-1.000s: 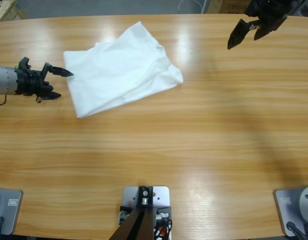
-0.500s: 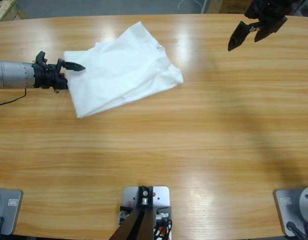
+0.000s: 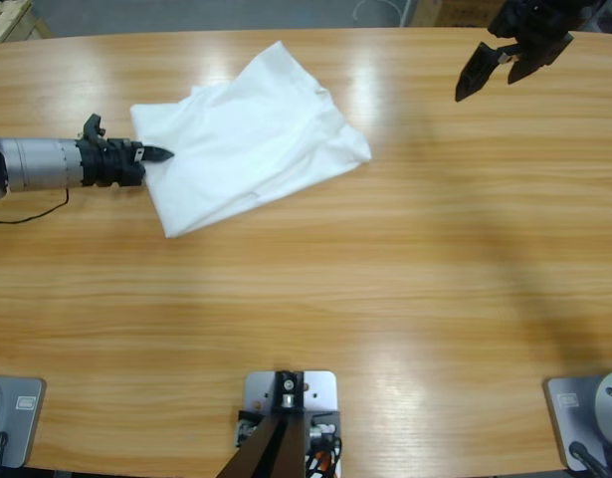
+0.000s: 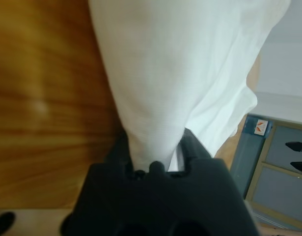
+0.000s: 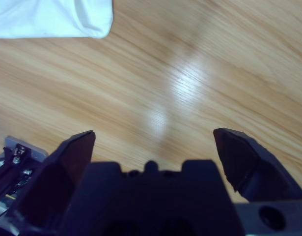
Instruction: Fold clothes
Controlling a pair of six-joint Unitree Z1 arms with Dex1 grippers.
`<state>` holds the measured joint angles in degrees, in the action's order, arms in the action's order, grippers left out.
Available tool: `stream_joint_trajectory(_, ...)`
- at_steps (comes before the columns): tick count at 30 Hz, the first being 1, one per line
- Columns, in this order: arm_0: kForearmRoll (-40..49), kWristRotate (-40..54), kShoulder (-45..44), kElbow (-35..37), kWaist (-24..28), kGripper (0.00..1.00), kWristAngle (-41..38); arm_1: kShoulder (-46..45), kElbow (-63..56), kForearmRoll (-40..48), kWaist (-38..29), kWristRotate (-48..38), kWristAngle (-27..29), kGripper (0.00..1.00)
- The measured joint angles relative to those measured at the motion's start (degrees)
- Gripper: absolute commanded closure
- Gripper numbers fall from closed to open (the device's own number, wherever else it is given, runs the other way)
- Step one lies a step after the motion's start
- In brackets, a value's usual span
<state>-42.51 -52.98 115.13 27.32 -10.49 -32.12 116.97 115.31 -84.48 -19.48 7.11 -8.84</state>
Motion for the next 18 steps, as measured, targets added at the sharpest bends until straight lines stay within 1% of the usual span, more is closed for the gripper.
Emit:
stream_joint_trajectory(6, -0.76, -0.05, -1.91, -2.62, 1.07, 1.000, 0.00, -0.28, 0.00, 0.00, 0.00, 0.00, 0.00, 0.013)
stream_joint_trajectory(10, 0.79, -0.07, -8.10, -3.03, 2.90, 1.000, 0.00, -0.79, 0.00, 0.00, 0.00, 0.00, -0.02, 0.013)
stream_joint_trajectory(13, 5.31, -0.03, -14.20, -2.93, 4.53, 1.000, 0.00, -1.50, 0.00, 0.00, 0.00, 0.00, -0.31, 0.013)
stream_joint_trajectory(16, 13.75, 0.68, -20.63, -1.53, 5.37, 1.000, 0.00, -2.23, -0.04, 0.07, 0.00, 0.01, -1.22, 0.013)
stream_joint_trajectory(18, 20.50, 1.58, -24.52, 0.77, 5.99, 1.000, 0.00, -2.69, -0.13, 0.07, 0.00, 0.09, -2.05, 0.013)
